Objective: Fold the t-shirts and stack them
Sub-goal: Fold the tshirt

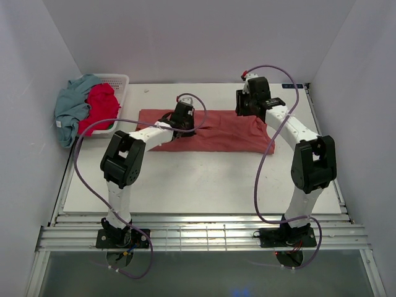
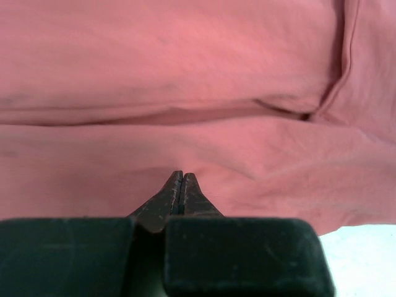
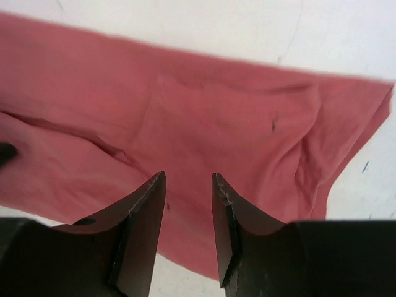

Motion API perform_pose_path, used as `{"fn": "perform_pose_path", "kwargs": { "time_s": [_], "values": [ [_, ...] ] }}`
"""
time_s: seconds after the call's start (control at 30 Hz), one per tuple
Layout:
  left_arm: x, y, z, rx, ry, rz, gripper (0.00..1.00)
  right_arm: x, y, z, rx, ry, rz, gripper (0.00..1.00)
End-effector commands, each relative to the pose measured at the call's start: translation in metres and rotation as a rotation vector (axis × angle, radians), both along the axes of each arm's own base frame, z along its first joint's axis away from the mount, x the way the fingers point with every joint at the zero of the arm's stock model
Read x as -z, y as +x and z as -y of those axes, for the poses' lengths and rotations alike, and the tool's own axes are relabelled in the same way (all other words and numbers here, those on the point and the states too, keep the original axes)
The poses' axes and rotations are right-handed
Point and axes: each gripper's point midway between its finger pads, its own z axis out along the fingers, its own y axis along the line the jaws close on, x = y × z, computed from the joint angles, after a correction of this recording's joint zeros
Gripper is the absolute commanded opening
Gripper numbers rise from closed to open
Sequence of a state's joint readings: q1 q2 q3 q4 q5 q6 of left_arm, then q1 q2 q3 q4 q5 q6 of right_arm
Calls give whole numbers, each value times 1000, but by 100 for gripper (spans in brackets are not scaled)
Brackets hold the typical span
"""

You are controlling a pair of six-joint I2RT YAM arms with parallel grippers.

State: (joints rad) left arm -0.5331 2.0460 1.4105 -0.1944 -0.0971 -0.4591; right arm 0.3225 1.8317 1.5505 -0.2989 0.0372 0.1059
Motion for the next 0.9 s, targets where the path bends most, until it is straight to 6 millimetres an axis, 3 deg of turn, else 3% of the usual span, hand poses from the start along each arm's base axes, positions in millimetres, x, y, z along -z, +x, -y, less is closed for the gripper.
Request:
{"fn": "perform_pose_path", "kwargs": {
  "time_s": [0.0,0.23,0.33,0.7,0.87],
  "values": [
    [-87,30,-37,-85,19,188,2,68,-30,17,64,-92,-185,42],
    [-69,25,-127,-234,130,159,1,104,-61,37,131,-150,-297,40],
    [-56,13,-146,-244,155,120,0,109,-70,44,155,-173,-315,40],
    [0,-35,-164,-227,260,-103,0,133,-86,59,211,-233,-390,40],
    [38,-59,-175,-237,330,-237,0,151,-84,60,222,-260,-439,40]
  ]
}}
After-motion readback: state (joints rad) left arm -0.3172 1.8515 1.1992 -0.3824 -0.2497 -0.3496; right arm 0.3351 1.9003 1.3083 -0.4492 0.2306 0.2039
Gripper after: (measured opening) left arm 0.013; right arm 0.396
